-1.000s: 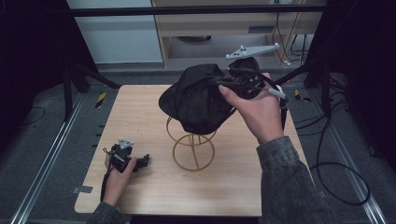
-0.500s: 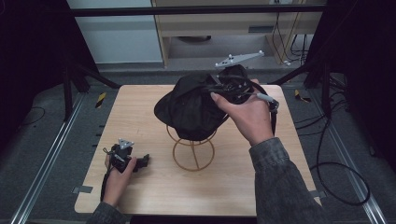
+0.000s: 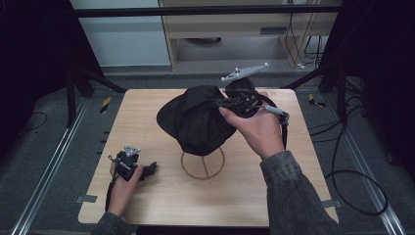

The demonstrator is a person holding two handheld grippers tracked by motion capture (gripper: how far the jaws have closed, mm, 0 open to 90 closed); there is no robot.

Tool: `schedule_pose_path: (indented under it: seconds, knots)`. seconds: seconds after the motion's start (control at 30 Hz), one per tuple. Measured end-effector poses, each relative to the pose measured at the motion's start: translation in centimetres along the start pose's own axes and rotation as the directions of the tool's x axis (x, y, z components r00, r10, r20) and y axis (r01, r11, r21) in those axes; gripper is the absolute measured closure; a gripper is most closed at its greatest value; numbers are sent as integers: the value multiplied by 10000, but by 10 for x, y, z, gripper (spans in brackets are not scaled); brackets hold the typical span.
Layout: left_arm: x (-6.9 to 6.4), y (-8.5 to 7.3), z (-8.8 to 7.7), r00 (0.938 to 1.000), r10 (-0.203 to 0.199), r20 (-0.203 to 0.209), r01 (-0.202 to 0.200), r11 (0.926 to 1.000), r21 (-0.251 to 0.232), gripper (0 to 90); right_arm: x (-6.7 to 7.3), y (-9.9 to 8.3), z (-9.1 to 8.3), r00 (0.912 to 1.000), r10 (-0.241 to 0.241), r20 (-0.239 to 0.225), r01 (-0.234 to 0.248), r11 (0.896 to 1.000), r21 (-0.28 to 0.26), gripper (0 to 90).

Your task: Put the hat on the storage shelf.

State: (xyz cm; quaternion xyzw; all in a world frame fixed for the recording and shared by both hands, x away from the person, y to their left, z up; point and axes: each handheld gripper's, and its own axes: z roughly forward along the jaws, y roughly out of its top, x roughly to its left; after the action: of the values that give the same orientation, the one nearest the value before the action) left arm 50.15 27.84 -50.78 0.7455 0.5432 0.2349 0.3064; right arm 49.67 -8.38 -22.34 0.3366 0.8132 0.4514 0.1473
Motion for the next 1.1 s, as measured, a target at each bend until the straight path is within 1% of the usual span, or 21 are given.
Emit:
schedule_pose_path:
  seconds: [0.13,0.27,0.4,0.6,0.9,0.93,1.1]
  knots:
    - [0,0,0,10000,2,1,-2,10000,-3,0,0,-3,3,10000,4,10,-4,9996,279,867]
    - [0,0,0,10000,1,-1,-1,10000,-2,0,1,-4,3,10000,-27,24,26,9995,314,867]
    - [0,0,0,10000,31,9,-31,10000,26,0,2,-6,3,10000,-35,50,33,9989,458,867]
    - [0,0,0,10000,29,7,-29,10000,22,0,3,-11,3,10000,48,61,-52,9984,562,867]
    - [0,0,0,10000,35,8,-35,10000,29,0,6,-13,1,9999,-29,123,20,9974,717,866]
    - [0,0,0,10000,32,7,-32,10000,23,0,7,-14,3,9998,-118,140,107,9972,743,866]
    - [0,0,0,10000,34,7,-34,10000,26,0,11,-17,7,9996,-239,165,225,9964,813,866]
